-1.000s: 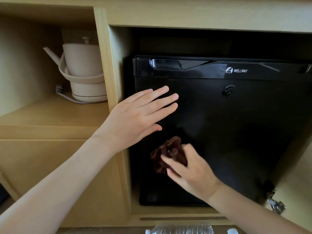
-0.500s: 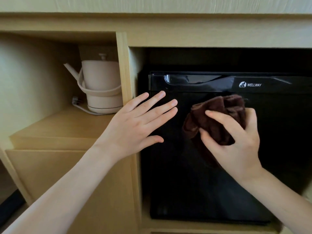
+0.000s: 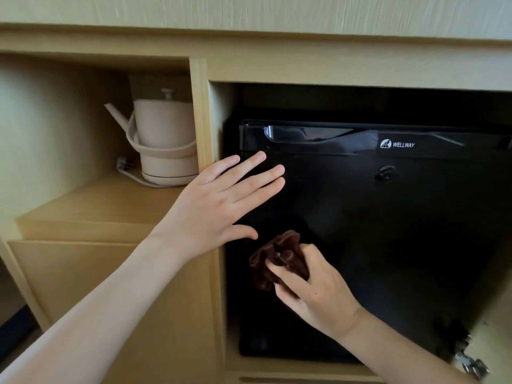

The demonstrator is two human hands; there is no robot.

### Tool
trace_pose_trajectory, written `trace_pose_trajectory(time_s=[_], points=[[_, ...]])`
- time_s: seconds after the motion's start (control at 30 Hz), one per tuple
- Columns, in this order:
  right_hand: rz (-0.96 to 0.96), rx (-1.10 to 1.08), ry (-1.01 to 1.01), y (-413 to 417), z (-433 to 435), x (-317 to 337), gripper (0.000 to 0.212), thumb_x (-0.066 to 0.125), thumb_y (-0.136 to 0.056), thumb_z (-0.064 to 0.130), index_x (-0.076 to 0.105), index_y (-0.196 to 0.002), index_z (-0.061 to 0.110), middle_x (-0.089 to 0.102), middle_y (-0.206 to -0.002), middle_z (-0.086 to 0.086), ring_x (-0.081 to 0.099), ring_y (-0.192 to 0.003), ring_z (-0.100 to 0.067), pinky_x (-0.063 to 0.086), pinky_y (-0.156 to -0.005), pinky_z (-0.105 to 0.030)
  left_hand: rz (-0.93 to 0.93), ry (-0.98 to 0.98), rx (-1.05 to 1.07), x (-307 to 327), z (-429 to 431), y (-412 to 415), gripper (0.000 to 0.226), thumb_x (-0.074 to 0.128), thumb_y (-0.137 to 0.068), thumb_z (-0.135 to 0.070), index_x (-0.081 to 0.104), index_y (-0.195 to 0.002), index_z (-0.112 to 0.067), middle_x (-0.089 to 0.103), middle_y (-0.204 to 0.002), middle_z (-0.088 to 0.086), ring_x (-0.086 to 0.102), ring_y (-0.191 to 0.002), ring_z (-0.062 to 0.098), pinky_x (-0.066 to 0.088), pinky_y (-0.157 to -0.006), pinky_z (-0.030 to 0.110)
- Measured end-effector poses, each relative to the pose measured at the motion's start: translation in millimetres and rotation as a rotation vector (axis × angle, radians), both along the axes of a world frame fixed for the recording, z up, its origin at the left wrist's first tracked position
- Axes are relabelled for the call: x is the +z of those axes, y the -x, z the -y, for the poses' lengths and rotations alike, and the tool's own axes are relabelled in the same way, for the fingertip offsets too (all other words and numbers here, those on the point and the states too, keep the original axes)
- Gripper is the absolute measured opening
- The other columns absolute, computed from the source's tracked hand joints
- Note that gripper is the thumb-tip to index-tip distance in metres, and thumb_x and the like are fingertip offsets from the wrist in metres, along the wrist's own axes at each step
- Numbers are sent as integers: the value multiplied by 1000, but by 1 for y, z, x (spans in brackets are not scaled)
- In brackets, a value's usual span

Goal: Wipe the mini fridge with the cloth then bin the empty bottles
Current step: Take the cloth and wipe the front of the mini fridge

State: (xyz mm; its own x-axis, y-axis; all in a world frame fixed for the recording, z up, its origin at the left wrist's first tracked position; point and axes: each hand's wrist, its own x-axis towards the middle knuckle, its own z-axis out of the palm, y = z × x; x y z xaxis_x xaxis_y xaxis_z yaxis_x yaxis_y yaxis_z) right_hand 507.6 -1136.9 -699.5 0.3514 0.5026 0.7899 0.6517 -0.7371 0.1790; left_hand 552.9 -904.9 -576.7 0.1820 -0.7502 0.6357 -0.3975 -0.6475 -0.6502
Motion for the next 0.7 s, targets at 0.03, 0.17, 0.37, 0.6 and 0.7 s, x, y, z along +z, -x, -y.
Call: trace_pose_trajectory(time_s=[0.03, 0.17, 0.37, 0.6, 0.7], points=[[-19, 2, 3, 2, 3, -1, 44, 68, -89, 17, 55, -131, 17, 47, -111, -6, 57, -86, -19, 55, -62, -27, -2, -2, 1, 1, 0, 1, 99, 70, -78, -63, 29, -156, -17, 29, -162, -1, 21, -151, 26, 15, -123, 42], [8, -12, -156, 9, 7, 14, 37, 73, -87, 16, 70, -124, 14, 54, -109, -10, 61, -89, -21, 57, -72, -29, -14, 1, -16, 2, 0, 3, 95, 72, -80, -58, 31, -155, -17, 30, -162, -1, 22, -151, 26, 16, -123, 42], [130, -51, -404, 5, 11, 75, 36, 78, -83, 14, 72, -119, 10, 43, -116, -8, 45, -107, 1, 38, -100, -11, 2, 22, -38, 1, 2, 3, 82, 70, -86, -49, 35, -153, -17, 34, -160, 0, 26, -150, 27, 16, -122, 42], [42, -12, -334, -1, -15, 34, 35, 77, -83, 10, 73, -117, 6, 52, -111, -14, 61, -96, -23, 54, -85, -28, 61, 74, -57, -4, 4, -3, 48, 49, -104, -23, 39, -151, -20, 37, -159, -4, 30, -149, 22, 17, -121, 36], [52, -45, -68, -2, -18, 1, 30, 74, -84, 13, 75, -113, 9, 62, -103, -17, 63, -86, -31, 56, -69, -34, 49, 66, -52, -4, 3, -4, 49, 48, -104, -25, 38, -152, -20, 36, -159, -4, 28, -149, 22, 17, -122, 36]])
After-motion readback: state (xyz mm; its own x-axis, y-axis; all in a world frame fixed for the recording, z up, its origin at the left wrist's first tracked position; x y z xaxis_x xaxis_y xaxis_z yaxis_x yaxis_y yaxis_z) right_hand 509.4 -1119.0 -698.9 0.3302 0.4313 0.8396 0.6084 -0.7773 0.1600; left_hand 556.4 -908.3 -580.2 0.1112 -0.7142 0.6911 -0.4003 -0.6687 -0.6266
